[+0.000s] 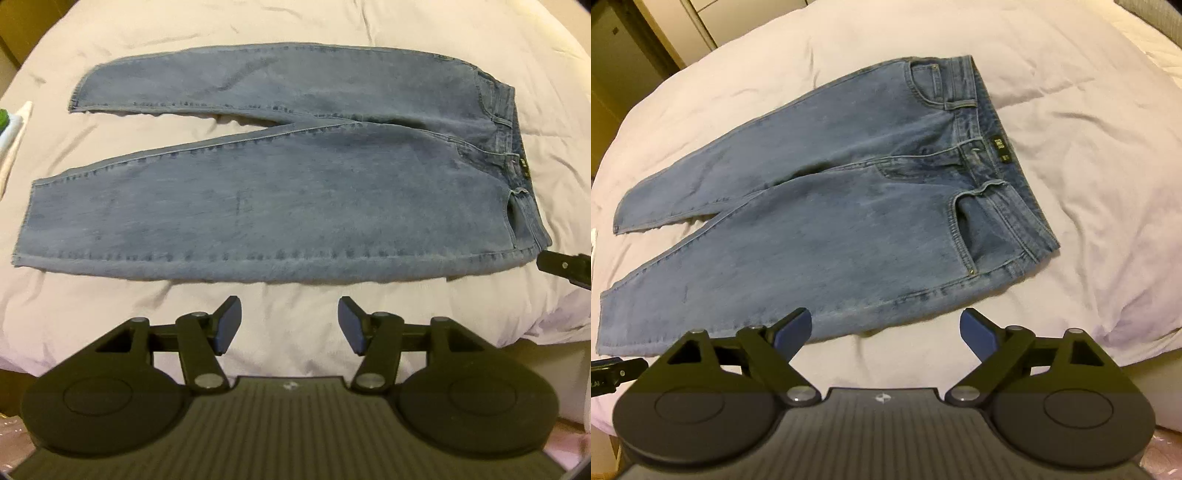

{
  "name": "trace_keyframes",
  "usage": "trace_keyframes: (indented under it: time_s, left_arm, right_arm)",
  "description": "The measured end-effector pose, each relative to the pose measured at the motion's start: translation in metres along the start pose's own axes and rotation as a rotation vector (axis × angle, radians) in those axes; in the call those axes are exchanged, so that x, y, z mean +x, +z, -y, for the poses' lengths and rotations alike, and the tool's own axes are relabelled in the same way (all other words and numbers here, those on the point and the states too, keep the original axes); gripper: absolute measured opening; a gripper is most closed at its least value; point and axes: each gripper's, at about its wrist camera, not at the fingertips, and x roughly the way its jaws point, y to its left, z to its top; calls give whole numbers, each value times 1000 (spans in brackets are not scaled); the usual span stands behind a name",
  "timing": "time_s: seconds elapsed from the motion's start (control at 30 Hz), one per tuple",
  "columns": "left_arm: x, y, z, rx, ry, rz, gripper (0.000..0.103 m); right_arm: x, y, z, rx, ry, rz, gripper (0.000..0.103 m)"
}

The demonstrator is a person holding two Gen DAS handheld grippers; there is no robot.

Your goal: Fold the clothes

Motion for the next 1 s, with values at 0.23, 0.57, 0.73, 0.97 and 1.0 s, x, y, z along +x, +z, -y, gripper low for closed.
trace_keyframes:
  time_s: [0.23, 0.57, 0.73, 0.97, 1.0]
  left_arm:
    - [-47, -18, 8, 15, 38, 76, 61]
    - [-76, -5, -22, 54, 22, 140, 61]
    - [-68, 14, -57, 101, 25, 126, 61]
    - [-53, 38, -105, 126, 30, 93, 61]
    - [-51, 41, -110, 131, 28, 89, 62]
  right_arm:
    - [-27, -27, -5, 48, 26, 46, 89]
    - [-65, -41, -27, 100, -1, 95, 90]
    - [-61, -42, -51, 177, -45, 98, 90]
    - [-47, -41, -113, 190, -49, 79, 90]
    - [-47, -41, -121, 184, -49, 78, 90]
